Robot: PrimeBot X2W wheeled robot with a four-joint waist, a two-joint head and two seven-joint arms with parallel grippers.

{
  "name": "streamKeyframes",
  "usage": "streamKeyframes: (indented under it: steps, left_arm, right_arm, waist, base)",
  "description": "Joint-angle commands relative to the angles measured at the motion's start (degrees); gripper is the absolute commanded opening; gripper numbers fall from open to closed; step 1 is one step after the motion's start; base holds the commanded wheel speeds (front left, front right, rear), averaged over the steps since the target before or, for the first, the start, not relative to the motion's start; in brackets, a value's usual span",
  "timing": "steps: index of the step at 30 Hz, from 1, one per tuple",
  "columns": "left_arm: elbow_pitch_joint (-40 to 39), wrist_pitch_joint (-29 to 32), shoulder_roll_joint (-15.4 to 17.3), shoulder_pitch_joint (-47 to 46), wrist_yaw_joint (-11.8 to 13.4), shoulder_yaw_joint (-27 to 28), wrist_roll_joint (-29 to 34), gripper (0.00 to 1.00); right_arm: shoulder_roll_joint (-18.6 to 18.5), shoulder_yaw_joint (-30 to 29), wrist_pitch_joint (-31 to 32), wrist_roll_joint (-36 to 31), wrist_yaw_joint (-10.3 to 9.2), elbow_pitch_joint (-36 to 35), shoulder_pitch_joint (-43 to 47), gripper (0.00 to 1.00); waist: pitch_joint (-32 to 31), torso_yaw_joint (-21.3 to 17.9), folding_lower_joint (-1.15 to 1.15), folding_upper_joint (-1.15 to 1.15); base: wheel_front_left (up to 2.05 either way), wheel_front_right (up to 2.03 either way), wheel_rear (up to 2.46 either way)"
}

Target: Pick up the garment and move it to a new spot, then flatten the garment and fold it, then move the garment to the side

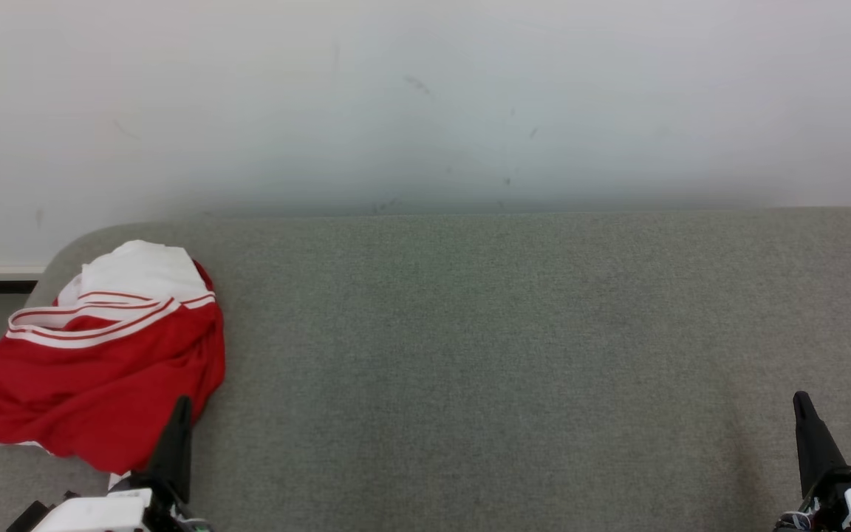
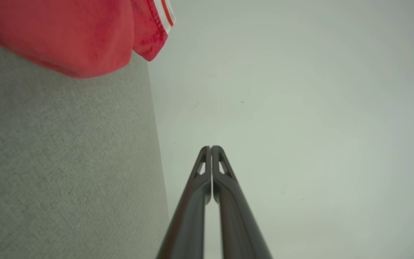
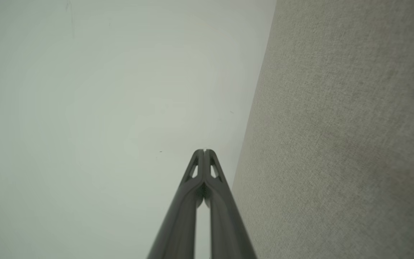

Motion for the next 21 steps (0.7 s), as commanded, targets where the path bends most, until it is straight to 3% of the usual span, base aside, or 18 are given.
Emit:
streamKeyframes:
  steps: [1,21]
  left_arm:
    - [0.02,0.15,0.15,-0.52,-0.28,0.06,0.85,0.0]
    - [0.02,0.14,0.15,-0.52,-0.28,0.06,0.85,0.0]
  right_arm:
    - [-0.11,-0.17,0.15,0.12,-0.13,-0.19,-0.72,0.0]
    - [-0.11,-0.17,0.15,0.12,-0.13,-0.19,-0.72,0.0]
  waist:
    - [0.0,0.0,0.0,0.0]
    - [0.0,0.0,0.0,0.0]
  base:
    - [0.0,0.0,0.0]
    - [0.0,0.0,0.0]
